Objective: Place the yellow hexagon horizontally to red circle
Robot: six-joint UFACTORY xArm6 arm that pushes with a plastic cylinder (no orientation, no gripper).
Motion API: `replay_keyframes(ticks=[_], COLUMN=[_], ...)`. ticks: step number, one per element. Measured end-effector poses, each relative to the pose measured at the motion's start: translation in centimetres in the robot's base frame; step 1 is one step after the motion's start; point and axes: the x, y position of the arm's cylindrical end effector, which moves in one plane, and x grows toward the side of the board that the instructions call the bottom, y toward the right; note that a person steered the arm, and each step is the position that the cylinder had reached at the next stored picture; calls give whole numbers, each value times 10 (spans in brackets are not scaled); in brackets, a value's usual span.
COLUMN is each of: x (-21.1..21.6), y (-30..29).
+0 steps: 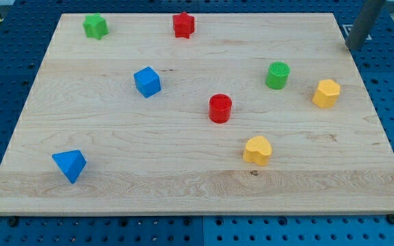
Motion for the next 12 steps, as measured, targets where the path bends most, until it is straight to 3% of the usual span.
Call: replay_keyframes(ticks=[1, 6, 8, 12], x=[43, 115, 85, 104], y=[-28, -69, -88, -115])
